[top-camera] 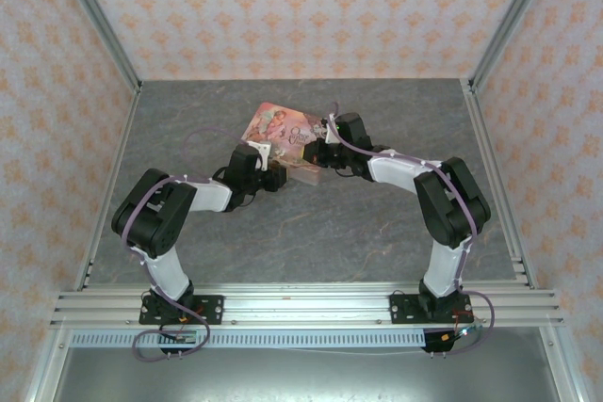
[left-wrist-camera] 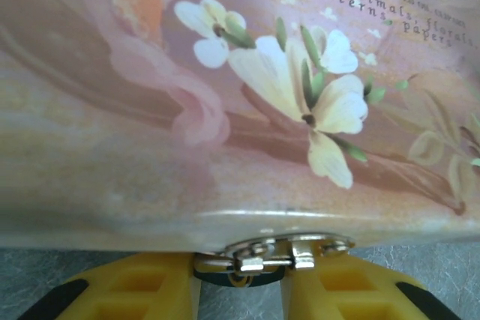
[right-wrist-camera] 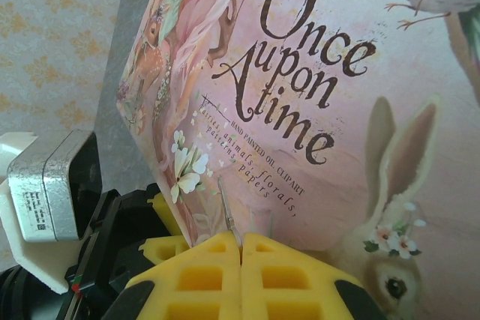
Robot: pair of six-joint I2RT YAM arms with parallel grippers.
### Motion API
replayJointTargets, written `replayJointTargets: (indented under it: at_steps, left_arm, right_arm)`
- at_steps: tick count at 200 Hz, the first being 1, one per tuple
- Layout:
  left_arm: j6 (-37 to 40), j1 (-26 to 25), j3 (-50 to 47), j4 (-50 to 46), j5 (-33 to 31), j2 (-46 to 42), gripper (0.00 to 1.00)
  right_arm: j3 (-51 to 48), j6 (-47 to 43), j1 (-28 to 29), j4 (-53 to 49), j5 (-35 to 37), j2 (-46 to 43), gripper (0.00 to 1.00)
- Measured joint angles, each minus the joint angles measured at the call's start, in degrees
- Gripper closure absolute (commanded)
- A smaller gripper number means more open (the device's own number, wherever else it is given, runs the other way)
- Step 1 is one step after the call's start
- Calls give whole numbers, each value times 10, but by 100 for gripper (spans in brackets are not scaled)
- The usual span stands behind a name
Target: Unlock the padlock with the key
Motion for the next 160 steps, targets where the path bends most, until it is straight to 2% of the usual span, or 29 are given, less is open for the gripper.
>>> replayJointTargets:
  at_steps: [73, 126, 160]
  left_arm:
    - [-6, 0, -1, -2, -2, -7, 81]
    - [-74, 0, 13, -69, 12, -49, 91]
    - [-155, 0, 22, -100, 47, -57, 97]
  right_arm:
    - [-18, -22, 0, -20, 20, -32, 100]
    - [-126, -91, 4, -28, 75, -181, 100]
    - [-226, -128, 41, -7, 112, -260, 100]
